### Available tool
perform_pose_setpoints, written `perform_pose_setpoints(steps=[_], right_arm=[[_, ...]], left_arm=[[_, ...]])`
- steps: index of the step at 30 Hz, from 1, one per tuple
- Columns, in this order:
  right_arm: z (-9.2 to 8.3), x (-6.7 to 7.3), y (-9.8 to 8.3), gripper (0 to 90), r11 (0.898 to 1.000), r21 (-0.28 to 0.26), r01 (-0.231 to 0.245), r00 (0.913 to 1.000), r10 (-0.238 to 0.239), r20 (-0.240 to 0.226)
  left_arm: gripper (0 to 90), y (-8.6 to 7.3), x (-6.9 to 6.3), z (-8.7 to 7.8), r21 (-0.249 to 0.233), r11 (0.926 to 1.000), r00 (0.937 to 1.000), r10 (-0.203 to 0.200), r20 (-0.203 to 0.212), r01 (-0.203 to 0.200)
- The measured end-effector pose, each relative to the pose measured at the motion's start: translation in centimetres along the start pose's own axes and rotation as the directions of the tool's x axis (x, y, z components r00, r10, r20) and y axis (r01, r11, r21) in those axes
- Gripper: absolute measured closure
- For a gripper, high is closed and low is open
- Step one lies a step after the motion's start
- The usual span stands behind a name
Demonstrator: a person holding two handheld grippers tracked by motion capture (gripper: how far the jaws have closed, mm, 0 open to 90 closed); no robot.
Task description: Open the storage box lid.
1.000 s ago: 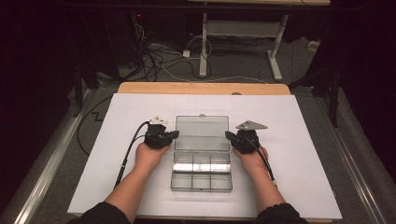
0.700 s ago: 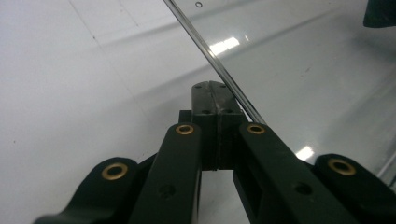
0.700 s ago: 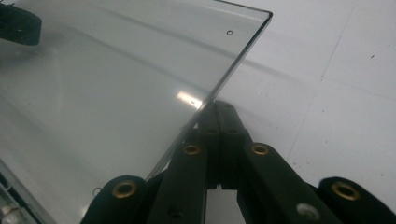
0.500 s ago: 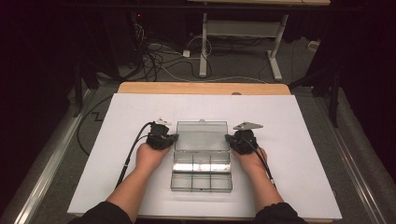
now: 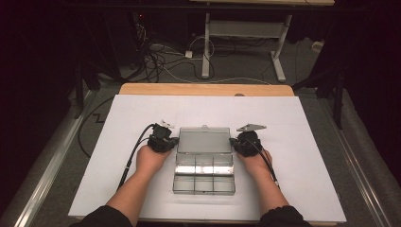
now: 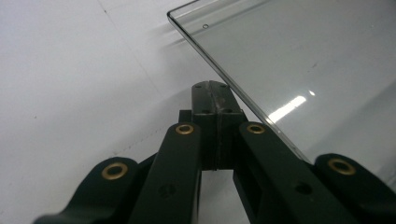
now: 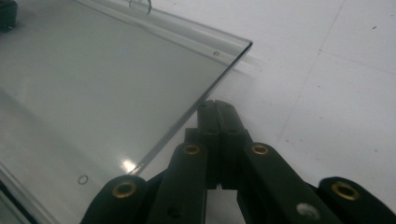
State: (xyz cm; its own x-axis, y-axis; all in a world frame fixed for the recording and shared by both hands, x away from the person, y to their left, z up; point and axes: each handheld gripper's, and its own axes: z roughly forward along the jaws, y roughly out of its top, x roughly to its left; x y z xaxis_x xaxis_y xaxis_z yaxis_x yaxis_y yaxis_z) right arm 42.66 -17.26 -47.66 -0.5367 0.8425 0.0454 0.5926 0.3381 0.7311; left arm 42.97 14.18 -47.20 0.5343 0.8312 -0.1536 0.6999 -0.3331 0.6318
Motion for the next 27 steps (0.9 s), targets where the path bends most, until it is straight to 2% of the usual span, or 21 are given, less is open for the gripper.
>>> perform_pose_setpoints(steps=[5, 9, 13, 15, 16, 17, 21, 23, 25, 27], right_arm=[[-1.1, -0.4, -0.5, 90.0, 1.0, -0.024, -0.006, 1.0, 0.006, -0.004], [-2.4, -0.2, -1.0, 90.0, 0.998, -0.062, 0.003, 0.9999, -0.003, -0.015], [-3.9, 0.2, -1.8, 90.0, 0.995, -0.097, 0.021, 0.9994, -0.023, -0.027], [-4.7, 0.6, -2.3, 90.0, 0.993, -0.114, 0.037, 0.9989, -0.04, -0.024], [-5.1, 0.9, -2.6, 90.0, 0.991, -0.126, 0.043, 0.9986, -0.047, -0.025], [-5.4, 1.0, -2.9, 90.0, 0.989, -0.138, 0.049, 0.9982, -0.053, -0.027], [-6.7, 1.6, -4.6, 90.0, 0.983, -0.173, 0.058, 0.9972, -0.066, -0.037], [-7.3, 1.7, -5.4, 90.0, 0.983, -0.174, 0.056, 0.997, -0.064, -0.043], [-8.1, 1.9, -6.2, 90.0, 0.983, -0.173, 0.066, 0.9965, -0.074, -0.039], [-8.9, 2.1, -6.9, 90.0, 0.982, -0.178, 0.068, 0.9962, -0.077, -0.042]], left_arm=[[87.5, -0.6, 0.1, -1.2, -0.017, 0.9998, 0.9999, 0.011, 0.007, -0.011], [87.5, -1.5, 0.0, -2.7, -0.064, 0.9978, 0.9993, 0.02, 0.03, -0.018], [87.5, -2.7, -0.1, -4.2, -0.117, 0.9928, 0.998, 0.032, 0.054, -0.026], [87.5, -3.4, -0.2, -4.8, -0.149, 0.9882, 0.9961, 0.046, 0.076, -0.034], [87.5, -3.7, -0.1, -5.2, -0.149, 0.9868, 0.994, 0.076, 0.079, -0.064], [87.5, -4.1, -0.2, -5.4, -0.156, 0.9853, 0.9931, 0.083, 0.082, -0.07], [87.5, -5.9, -0.6, -5.9, -0.171, 0.9815, 0.9893, 0.105, 0.102, -0.086], [87.5, -6.7, -1.0, -6.2, -0.171, 0.9807, 0.987, 0.115, 0.112, -0.095], [87.5, -7.2, -1.4, -6.9, -0.181, 0.9769, 0.9846, 0.135, 0.111, -0.114], [87.5, -7.9, -1.5, -7.5, -0.201, 0.9742, 0.9839, 0.129, 0.124, -0.102]])
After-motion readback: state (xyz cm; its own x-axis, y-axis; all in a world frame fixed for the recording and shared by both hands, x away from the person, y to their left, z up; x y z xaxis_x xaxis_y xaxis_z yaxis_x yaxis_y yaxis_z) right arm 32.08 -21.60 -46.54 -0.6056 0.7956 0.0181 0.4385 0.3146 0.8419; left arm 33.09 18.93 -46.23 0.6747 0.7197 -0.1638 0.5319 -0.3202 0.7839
